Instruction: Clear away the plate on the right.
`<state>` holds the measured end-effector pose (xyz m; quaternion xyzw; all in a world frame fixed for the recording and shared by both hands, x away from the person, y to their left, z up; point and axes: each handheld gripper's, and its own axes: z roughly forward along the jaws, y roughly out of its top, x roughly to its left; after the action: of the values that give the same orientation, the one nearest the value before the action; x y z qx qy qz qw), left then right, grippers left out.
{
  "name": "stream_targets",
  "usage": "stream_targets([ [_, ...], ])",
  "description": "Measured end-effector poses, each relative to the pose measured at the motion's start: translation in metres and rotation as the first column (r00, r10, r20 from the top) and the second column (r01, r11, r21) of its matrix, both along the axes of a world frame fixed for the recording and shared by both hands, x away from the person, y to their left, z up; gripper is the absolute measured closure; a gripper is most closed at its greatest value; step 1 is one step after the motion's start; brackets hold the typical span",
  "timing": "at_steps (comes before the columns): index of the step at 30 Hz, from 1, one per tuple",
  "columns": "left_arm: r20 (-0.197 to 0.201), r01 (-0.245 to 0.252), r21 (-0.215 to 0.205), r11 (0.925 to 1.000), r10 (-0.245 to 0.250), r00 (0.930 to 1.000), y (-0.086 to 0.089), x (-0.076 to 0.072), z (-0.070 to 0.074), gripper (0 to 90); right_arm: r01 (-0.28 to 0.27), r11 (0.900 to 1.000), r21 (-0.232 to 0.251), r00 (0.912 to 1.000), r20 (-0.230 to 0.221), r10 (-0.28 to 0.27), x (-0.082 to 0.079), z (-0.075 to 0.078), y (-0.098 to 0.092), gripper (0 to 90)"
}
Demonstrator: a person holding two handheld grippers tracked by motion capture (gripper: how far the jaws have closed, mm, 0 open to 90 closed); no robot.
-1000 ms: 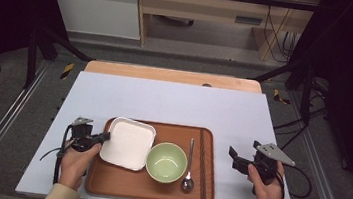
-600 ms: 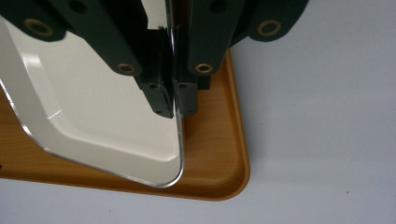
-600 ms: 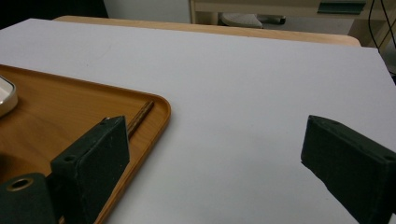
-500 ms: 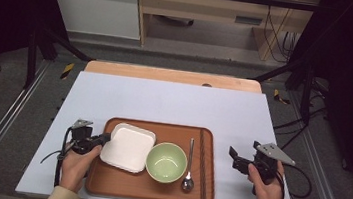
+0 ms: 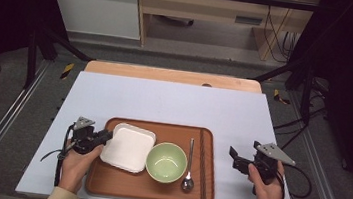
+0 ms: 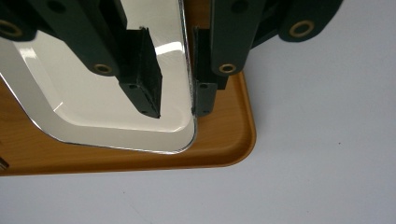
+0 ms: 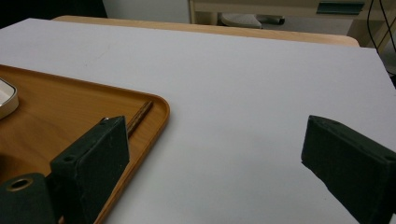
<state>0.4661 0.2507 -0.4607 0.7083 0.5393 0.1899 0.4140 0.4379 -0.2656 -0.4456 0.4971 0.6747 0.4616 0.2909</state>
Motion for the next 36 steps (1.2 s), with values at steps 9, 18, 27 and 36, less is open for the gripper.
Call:
stream_targets([
  [9, 0.035, 0.006, 0.057, 0.9984, -0.008, 0.9993, -0.006, 0.003, 0.006, 62.8, -0.005, 1.000, -0.007, 1.0000, -0.001, 0.005, 0.001, -0.001, 0.001, 7.7],
  [18, 0.066, 0.026, 0.117, 0.9928, -0.034, 0.9972, -0.013, 0.006, 0.014, 43.8, -0.004, 1.000, -0.007, 1.0000, -0.003, 0.004, 0.001, -0.001, 0.002, 7.6],
  [27, 0.105, 0.080, 0.128, 0.9885, -0.094, 0.9900, -0.013, 0.011, 0.020, 24.6, -0.003, 1.000, -0.010, 1.0000, 0.000, 0.003, 0.002, -0.001, 0.002, 7.4],
  [36, 0.206, 0.150, 0.131, 0.9800, -0.175, 0.9628, -0.009, 0.011, 0.026, 8.5, 0.002, 1.000, -0.004, 1.0000, 0.008, -0.002, 0.003, -0.002, 0.000, 7.4],
])
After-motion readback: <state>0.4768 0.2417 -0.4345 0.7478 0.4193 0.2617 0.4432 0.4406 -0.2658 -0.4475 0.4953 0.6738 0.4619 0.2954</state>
